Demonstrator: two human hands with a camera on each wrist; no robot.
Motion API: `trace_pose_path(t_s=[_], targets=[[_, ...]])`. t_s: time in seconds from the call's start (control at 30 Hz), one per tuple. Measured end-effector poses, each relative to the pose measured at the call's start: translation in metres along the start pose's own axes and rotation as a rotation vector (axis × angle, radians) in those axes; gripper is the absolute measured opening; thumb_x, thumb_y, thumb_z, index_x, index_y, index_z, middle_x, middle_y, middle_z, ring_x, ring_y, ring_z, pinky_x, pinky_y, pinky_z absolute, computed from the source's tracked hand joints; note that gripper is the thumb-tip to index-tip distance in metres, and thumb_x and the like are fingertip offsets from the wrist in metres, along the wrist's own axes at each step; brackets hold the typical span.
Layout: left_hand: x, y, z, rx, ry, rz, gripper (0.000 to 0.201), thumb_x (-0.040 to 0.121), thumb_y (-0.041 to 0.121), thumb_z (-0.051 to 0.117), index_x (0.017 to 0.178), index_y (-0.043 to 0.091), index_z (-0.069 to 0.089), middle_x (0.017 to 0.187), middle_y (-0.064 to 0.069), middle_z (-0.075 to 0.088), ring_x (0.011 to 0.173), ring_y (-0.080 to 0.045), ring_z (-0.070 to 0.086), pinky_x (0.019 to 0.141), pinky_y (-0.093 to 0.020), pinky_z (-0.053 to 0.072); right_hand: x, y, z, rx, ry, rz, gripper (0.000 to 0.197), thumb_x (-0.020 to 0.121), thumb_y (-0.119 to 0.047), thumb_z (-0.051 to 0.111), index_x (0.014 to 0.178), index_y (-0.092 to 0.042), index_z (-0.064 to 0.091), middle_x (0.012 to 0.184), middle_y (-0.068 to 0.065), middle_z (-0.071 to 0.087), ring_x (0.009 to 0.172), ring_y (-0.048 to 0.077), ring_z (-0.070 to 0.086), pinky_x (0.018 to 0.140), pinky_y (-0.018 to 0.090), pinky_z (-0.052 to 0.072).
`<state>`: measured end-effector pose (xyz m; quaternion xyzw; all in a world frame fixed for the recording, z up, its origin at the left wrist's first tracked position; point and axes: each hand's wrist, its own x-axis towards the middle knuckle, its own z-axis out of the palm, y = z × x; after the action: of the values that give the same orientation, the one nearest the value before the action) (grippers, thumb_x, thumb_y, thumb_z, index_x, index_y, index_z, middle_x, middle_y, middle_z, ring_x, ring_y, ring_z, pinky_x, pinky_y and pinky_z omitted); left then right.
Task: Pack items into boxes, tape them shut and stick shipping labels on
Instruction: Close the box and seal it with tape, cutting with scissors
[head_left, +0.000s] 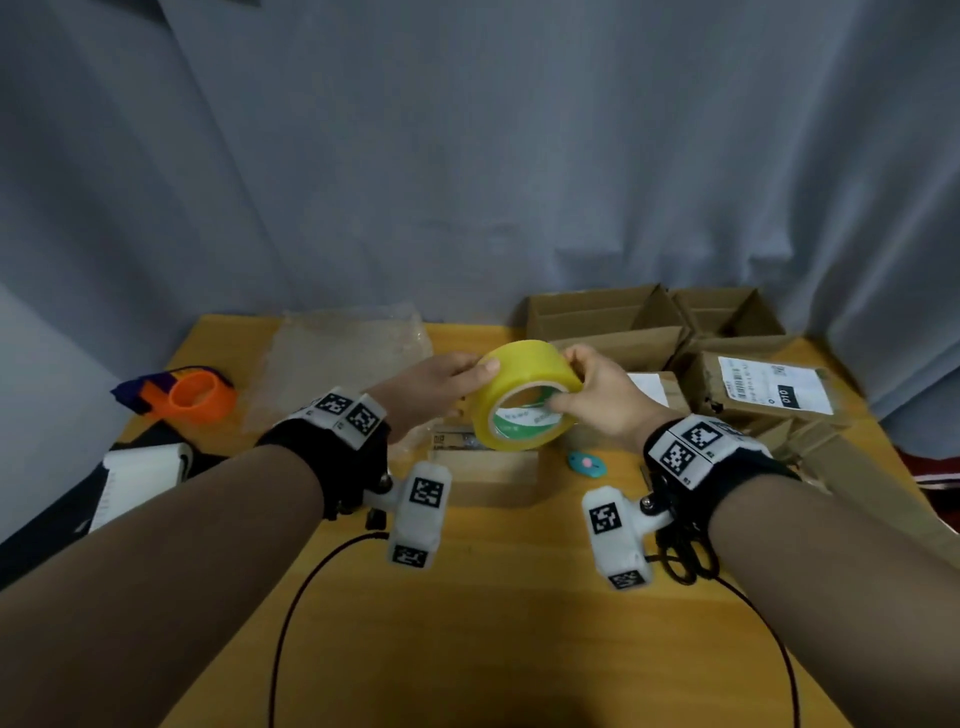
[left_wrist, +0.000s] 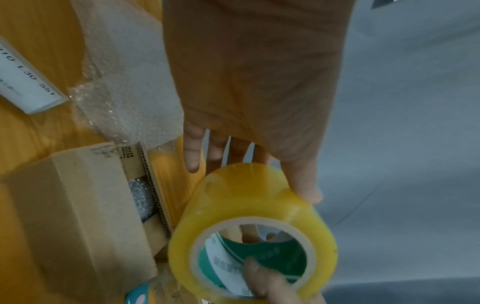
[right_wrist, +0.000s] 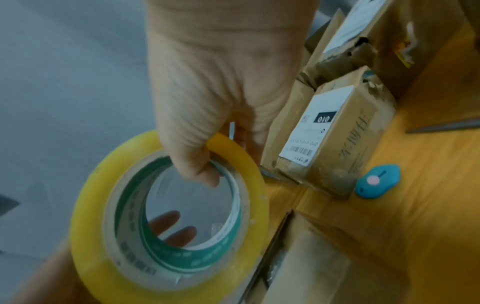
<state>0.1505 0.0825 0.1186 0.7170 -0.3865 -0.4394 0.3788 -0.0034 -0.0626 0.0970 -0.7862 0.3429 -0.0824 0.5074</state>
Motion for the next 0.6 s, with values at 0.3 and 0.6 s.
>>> trace_pose_path(t_s=[0.3,0.6], targets=[[0.006,-0.013,0.009,-0.252,0.064,0.02,0.053,0.092,0.047,0.05,0.133,0.014,0.046,0.123,-0.007,0.061,0.107,-0.02,0.063,0.094,-0.036,0.051,-0.002,-0.006,0.012,0.601,0.101,0.322,0.025,0.099,-0.023,0.046,0.123,-0.017,0.045,0.11,0.009,0.061,0.081,0.023,0.068,0.052,0.031,0.057],[0.018,0.009,0.029,-0.065,0.331,0.208,0.038,0.085,0.035,0.066,0.107,0.016,0.043,0.105,-0.012,0.06,0.088,-0.025,0.067,0.078,-0.038,0.058,0.008,-0.009,0.02,0.816,0.154,0.434,0.036,0.101,-0.035,0.039,0.125,-0.011,0.052,0.091,0.01,0.065,0.06,0.018,0.067,0.047,0.025,0.054]])
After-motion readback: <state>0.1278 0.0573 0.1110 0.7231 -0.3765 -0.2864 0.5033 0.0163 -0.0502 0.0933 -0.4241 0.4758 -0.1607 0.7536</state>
